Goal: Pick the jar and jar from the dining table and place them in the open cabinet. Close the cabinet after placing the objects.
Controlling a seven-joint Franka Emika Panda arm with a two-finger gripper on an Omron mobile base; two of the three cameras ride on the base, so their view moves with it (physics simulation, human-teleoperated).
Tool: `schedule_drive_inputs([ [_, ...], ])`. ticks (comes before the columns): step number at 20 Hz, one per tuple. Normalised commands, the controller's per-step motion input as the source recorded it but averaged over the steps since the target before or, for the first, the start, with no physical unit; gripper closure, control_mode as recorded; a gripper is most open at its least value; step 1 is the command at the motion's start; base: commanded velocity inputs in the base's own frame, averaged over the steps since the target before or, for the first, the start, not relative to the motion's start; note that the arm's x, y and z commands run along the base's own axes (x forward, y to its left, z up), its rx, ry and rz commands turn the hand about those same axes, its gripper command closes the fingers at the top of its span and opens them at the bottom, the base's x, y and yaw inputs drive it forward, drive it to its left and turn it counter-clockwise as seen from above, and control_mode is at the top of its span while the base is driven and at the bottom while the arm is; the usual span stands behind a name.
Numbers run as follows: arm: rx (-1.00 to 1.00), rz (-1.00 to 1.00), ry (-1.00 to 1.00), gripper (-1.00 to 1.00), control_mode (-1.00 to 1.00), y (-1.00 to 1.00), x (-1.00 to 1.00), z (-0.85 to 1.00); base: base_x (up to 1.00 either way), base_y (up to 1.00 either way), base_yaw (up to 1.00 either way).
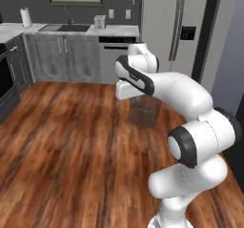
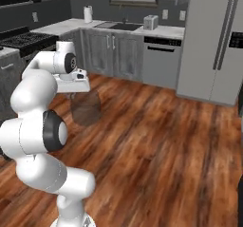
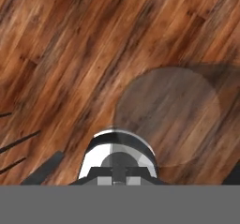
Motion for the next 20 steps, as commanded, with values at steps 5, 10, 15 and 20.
schedule_drive_inputs([
  [5,0.00,0.00,0.00,1.00,1.00,0.00,0.00,0.00,1.00,0.40,-0.20],
  [10,0.00,0.00,0.00,1.00,1.00,0.00,0.00,0.00,1.00,0.56,-0.21],
  [15,0.00,0.00,0.00,1.00,1.00,0.00,0.00,0.00,1.00,0.66,-0.23],
  [20,0.00,0.00,0.00,1.00,1.00,0.00,0.00,0.00,1.00,0.70,-0.23],
])
